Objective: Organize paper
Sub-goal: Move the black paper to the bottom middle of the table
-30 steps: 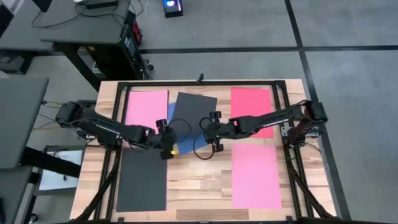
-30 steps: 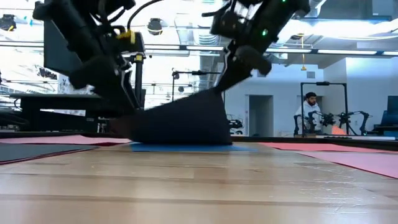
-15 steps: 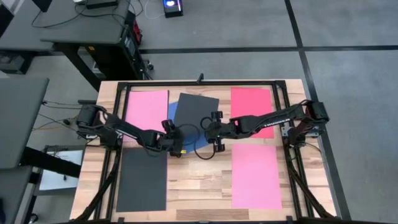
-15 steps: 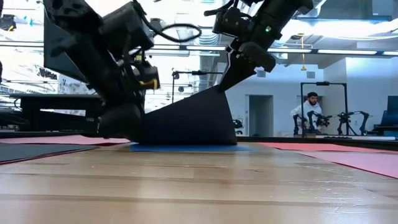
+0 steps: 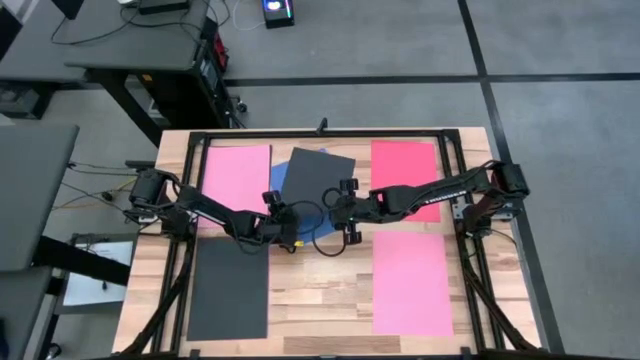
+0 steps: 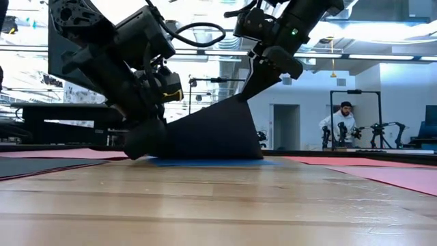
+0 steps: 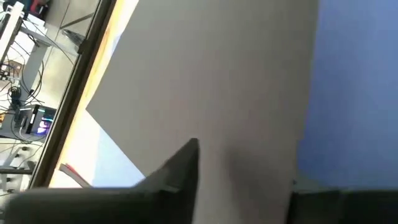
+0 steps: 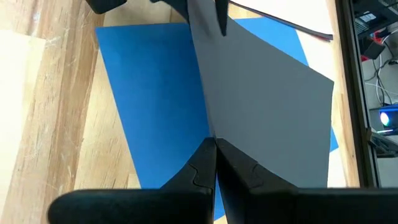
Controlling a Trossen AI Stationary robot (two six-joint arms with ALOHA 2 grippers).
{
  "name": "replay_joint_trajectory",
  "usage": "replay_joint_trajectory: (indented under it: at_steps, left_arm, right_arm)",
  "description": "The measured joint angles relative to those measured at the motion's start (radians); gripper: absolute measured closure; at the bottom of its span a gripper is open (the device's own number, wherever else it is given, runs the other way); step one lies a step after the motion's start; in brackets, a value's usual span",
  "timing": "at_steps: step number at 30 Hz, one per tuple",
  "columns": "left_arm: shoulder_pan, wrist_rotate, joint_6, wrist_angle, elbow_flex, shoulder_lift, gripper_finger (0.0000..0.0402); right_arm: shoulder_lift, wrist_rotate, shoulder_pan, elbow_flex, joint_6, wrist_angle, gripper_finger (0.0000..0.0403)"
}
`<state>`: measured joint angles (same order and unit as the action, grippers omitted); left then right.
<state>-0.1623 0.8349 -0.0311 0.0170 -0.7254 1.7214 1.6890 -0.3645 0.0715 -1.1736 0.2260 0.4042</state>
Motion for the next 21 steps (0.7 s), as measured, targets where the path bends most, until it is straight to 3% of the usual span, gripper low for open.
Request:
replay_joint_trajectory:
  at_steps: [2, 5, 14, 21]
  left_arm:
    - [0.000, 0.008, 0.000, 0.003, 0.000, 0.000, 0.0391]
    - [0.000, 0.053, 0.001, 0.007, 0.000, 0.000, 0.0398]
    - [-0.038, 0.341, 0.074, 0.040, 0.000, 0.000, 0.0401]
    - [-0.068, 0.483, 0.146, 0.054, 0.000, 0.000, 0.0401]
  right_arm:
    - [0.000, 0.000, 0.000, 0.000, 0.000, -0.001, 0.0403]
    - [0.000, 0.000, 0.000, 0.000, 0.000, -0.001, 0.0403]
    - [0.000, 0.000, 0.007, 0.000, 0.005, -0.002, 0.0398]
    - [-0.006, 0.000, 0.048, 0.000, -0.036, -0.001, 0.0359]
